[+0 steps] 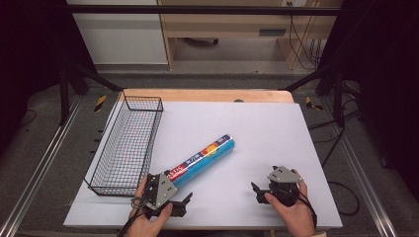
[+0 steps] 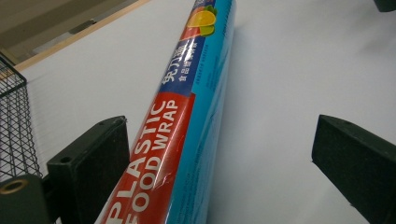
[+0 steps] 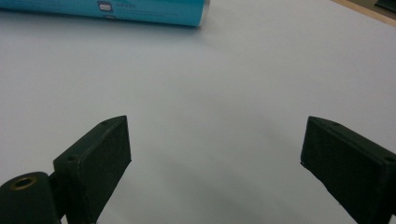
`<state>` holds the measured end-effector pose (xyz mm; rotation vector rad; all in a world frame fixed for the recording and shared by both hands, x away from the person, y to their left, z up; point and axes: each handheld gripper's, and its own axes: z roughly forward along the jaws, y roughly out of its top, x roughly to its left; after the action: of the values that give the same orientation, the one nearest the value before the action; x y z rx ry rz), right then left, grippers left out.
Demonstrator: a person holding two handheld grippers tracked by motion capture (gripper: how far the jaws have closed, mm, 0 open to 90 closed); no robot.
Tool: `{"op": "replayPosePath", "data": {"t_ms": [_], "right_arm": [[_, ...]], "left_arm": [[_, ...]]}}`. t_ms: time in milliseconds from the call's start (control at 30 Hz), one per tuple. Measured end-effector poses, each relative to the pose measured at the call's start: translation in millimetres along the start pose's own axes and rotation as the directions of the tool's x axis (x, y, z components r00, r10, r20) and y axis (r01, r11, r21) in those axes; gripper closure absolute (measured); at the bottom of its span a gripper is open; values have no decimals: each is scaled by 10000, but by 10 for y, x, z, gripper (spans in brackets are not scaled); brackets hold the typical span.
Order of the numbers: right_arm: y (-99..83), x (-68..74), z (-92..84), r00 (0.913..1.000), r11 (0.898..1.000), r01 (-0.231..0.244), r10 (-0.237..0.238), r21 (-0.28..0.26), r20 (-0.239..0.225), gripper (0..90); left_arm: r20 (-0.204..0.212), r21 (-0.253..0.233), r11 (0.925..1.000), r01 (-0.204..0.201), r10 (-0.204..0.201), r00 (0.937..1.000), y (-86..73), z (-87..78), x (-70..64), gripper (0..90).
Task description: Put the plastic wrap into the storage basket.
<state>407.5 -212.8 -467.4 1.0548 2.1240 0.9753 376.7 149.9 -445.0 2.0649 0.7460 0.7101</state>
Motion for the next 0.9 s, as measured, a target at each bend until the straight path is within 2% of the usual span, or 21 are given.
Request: {"op": "replayPosePath", "data": {"t_ms": [100, 133, 233, 267, 367, 400, 433, 467, 567, 633, 667, 700, 733, 767, 800, 833, 867, 900], "right_arm": [[-3, 4, -11, 10000, 10000, 77, -77, 16, 12, 90], [-4, 8, -16, 10000, 10000, 70, -70, 16, 10, 91], [-7, 8, -14, 9999, 9999, 130, -130, 4, -32, 92], [-12, 5, -8, 9999, 9999, 133, -133, 50, -43, 95], [-23, 4, 0, 10000, 10000, 57, -57, 46, -3, 102], [-27, -7, 0, 9999, 9999, 163, -163, 42, 3, 108], [-30, -7, -2, 9999, 9999, 161, -162, 24, 15, 111], [-34, 1, -5, 10000, 10000, 96, -96, 3, -7, 113], [-38, 7, -21, 9999, 9999, 133, -133, -29, -34, 115], [-38, 14, -36, 9999, 9999, 134, -134, -86, -85, 115], [-39, 19, -43, 9998, 9997, 171, -173, -163, -113, 115], [-39, 19, -43, 9998, 9997, 171, -173, -163, -113, 115], [-38, 25, -45, 9998, 9997, 151, -153, -167, -134, 115], [-38, 25, -45, 9998, 9997, 151, -153, -167, -134, 115], [-40, 22, -41, 9997, 9997, 164, -167, -180, -166, 113], [-41, 24, -35, 9997, 9998, 119, -122, -142, -210, 111], [-41, 25, -26, 9996, 9999, 128, -129, -81, -241, 111], [-41, 25, -26, 9996, 9999, 128, -129, -81, -241, 111]], "left_arm": [[103, -110, 9999, -51, 52, 9999, 11, -17, 3, 40], [135, -158, 9997, -176, 178, 9997, 24, -23, 15, 39], [348, -47, 10000, 1, 0, 9994, 53, -34, 36, 40], [650, 31, 10000, 84, -86, 9978, 117, -48, 87, 41], [600, 128, 9999, 97, -104, 9981, 203, -83, 137, 44], [693, 140, 9998, -130, 120, 9975, 275, -133, 198, 42], [693, 140, 9998, -130, 120, 9975, 275, -133, 198, 45], [828, 77, 10000, -30, 23, 9966, 326, -159, 266, 47], [967, -29, 9998, 209, -205, 9951, 364, -158, 325, 42], [1186, 136, 9997, 221, -236, 9927, 419, -127, 353, 39], [1411, 509, 9987, -49, -23, 9900, 488, -78, 343, 33], [1411, 509, 9987, -49, -23, 9900, 488, -78, 343, 34], [1576, 1259, 9905, -551, 348, 9869, 556, -4, 297, 34], [1576, 1259, 9905, -551, 348, 9869, 556, -4, 297, 38], [1557, 1660, 9822, -884, 624, 9858, 590, 29, 272, 38], [1376, 2079, 9675, -1437, 1165, 9836, 633, 52, 250, 46], [1099, 2667, 9376, -2231, 2003, 9735, 718, 109, 190, 50], [1099, 2667, 9376, -2231, 2003, 9735, 718, 109, 190, 50]]}}
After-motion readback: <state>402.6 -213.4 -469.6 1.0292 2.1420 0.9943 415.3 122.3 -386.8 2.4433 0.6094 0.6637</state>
